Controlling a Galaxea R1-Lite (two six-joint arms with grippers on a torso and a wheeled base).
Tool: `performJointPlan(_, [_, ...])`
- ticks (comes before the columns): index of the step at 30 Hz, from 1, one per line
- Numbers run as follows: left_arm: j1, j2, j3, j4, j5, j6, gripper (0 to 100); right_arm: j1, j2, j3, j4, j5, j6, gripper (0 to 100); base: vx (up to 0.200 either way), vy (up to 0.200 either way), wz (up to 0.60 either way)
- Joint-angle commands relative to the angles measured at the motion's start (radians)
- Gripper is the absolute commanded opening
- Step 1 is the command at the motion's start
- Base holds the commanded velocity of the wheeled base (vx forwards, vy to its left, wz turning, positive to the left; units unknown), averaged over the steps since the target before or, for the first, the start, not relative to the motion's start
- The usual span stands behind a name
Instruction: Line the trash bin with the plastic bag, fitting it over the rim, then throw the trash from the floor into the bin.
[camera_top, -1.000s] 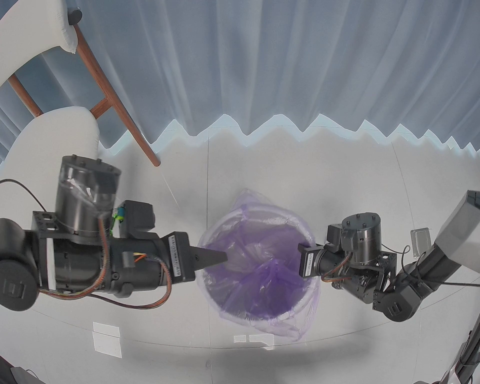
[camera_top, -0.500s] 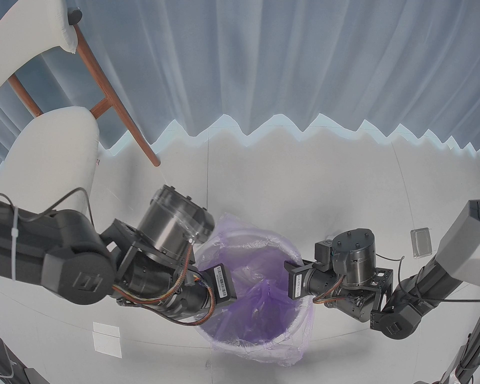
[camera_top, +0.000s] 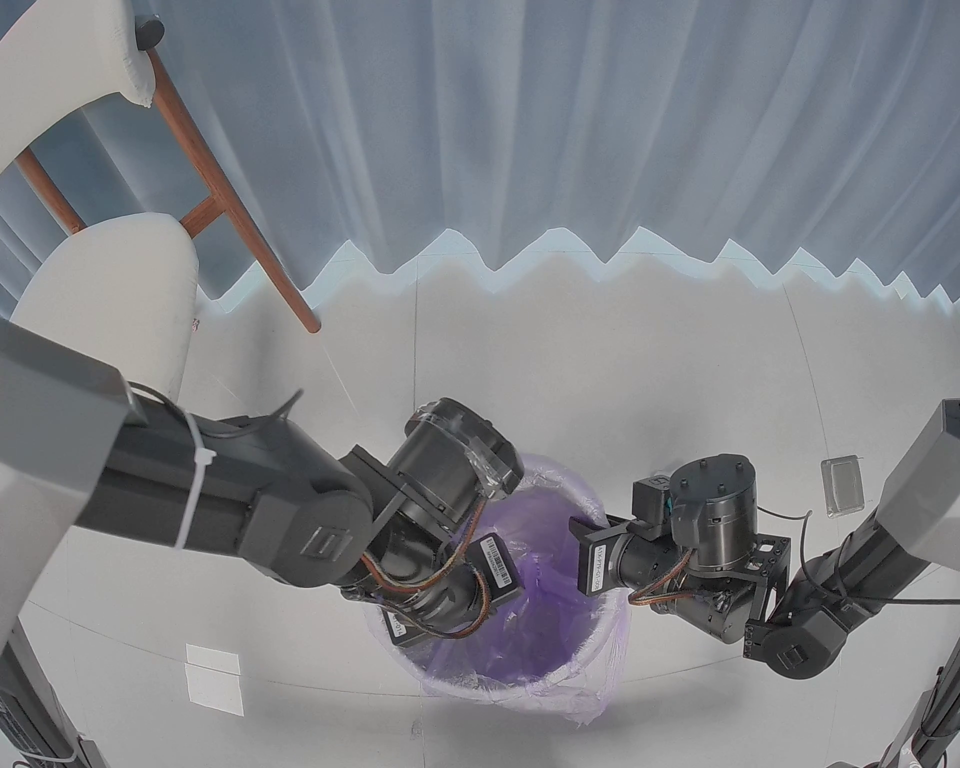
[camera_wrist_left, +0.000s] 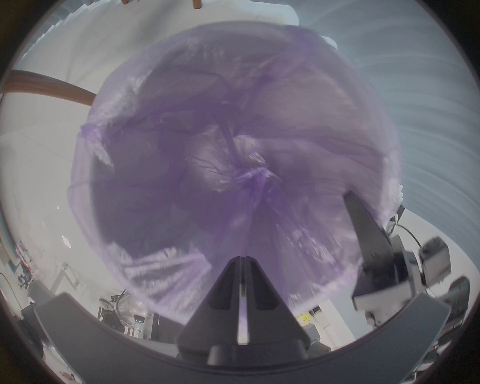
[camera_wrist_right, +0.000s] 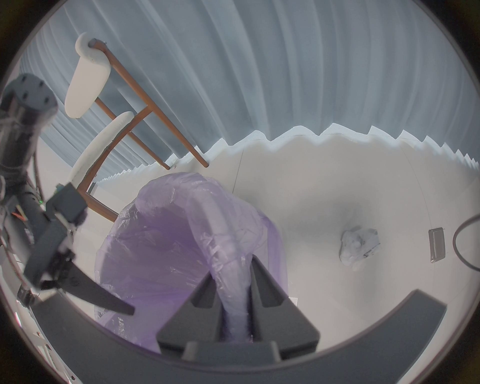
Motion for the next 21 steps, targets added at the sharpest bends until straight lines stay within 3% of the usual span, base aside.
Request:
performJointPlan(1, [0.037,0.071,-0.022,-0.006,0.001,-0.003,0,-0.001,-0.008,0.005,-0.001,0.000,0.004,0,0.000,0.000,0.00])
performJointPlan(15, [0.053,0.085,-0.019,0.005,-0.004,0.010,0,-0.007,-0.007,-0.006,-0.003,0.000,0.007,0,0.000,0.000,0.00])
performJointPlan(16, [0.053,0.085,-0.019,-0.001,-0.002,0.010,100,-0.008,-0.007,-0.004,-0.003,0.000,0.007,0,0.000,0.000,0.00])
performJointPlan(21, [0.053,0.085,-0.019,-0.006,0.004,0.007,100,-0.008,-0.008,-0.003,-0.003,0.000,0.007,0,0.000,0.000,0.00])
